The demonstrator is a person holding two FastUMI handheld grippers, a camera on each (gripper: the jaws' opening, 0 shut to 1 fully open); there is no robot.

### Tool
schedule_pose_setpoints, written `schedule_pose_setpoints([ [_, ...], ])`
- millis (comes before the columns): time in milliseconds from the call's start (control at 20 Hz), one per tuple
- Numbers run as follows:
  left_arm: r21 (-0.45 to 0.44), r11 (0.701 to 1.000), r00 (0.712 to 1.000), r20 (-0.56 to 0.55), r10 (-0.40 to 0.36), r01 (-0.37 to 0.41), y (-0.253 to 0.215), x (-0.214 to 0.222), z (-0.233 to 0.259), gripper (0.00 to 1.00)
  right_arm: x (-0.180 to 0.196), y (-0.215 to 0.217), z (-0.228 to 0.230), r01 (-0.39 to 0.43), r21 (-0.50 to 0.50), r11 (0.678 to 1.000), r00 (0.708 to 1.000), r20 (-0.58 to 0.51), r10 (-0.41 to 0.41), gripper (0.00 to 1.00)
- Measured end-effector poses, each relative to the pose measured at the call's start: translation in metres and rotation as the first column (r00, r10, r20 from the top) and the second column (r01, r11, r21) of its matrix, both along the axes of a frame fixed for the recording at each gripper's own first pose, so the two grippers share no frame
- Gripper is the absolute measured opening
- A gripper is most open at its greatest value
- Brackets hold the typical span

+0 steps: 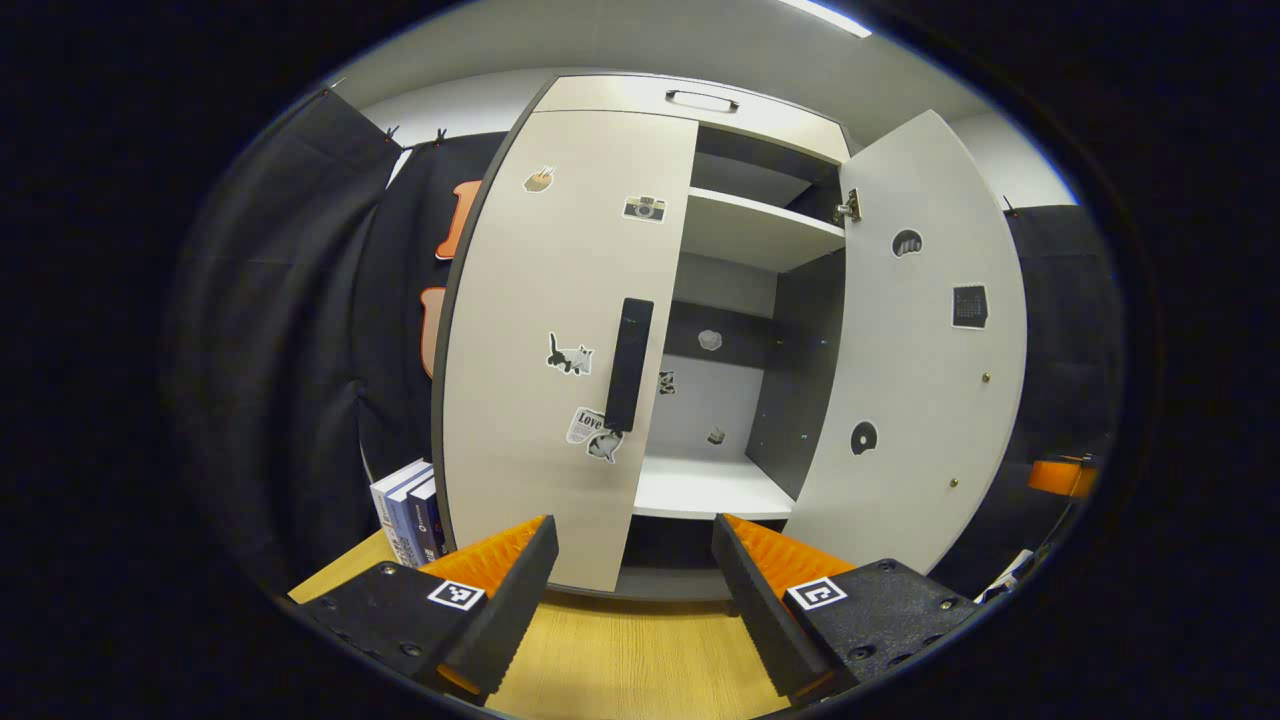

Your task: Open the right door of the double-door shoe cabinet with the right hand, and open the left door with the left hand.

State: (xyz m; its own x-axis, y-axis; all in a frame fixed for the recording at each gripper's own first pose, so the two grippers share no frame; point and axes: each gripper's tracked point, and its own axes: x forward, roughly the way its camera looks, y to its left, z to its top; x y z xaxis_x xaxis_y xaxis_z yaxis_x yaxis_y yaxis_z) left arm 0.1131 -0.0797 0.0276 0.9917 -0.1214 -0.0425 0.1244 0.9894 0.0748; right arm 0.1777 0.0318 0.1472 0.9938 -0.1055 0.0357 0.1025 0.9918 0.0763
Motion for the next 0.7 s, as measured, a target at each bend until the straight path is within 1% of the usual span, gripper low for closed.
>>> schedule_pose_setpoints([
  [100,0.015,1.0,0.999,0.032,0.006,-0.006,-0.001,0.018,0.013,0.94,0.001,0.0,0.0,0.0,0.001,1.0,1.0,-0.001,0.0,0.83],
  [150,0.023,1.0,0.999,0.044,0.002,-0.003,-0.004,0.027,0.019,0.92,0.0,0.0,0.0,0.002,0.008,1.0,1.0,-0.001,-0.002,0.82],
  [200,0.033,0.999,0.999,0.047,-0.01,0.008,-0.008,0.036,0.023,0.95,0.001,0.0,0.0,0.006,0.015,1.0,1.0,-0.001,-0.006,0.8],
  [300,0.041,0.999,0.998,0.057,-0.016,0.014,-0.011,0.053,0.029,0.95,0.002,0.001,0.001,0.011,0.032,0.999,1.0,0.0,-0.011,0.94],
  [400,0.047,0.999,0.997,0.076,-0.007,0.003,-0.01,0.071,0.039,0.94,0.002,0.002,0.0,0.016,0.044,0.999,1.0,-0.001,-0.016,0.92],
  [450,0.055,0.998,0.996,0.092,0.003,-0.008,-0.007,0.082,0.045,0.95,0.002,0.001,-0.001,0.022,0.046,0.999,1.0,-0.004,-0.022,1.0],
  [700,0.078,0.996,0.991,0.133,0.025,-0.036,-0.002,0.128,0.061,0.94,-0.003,-0.008,-0.008,0.061,0.055,0.997,0.998,-0.034,-0.06,1.0],
])
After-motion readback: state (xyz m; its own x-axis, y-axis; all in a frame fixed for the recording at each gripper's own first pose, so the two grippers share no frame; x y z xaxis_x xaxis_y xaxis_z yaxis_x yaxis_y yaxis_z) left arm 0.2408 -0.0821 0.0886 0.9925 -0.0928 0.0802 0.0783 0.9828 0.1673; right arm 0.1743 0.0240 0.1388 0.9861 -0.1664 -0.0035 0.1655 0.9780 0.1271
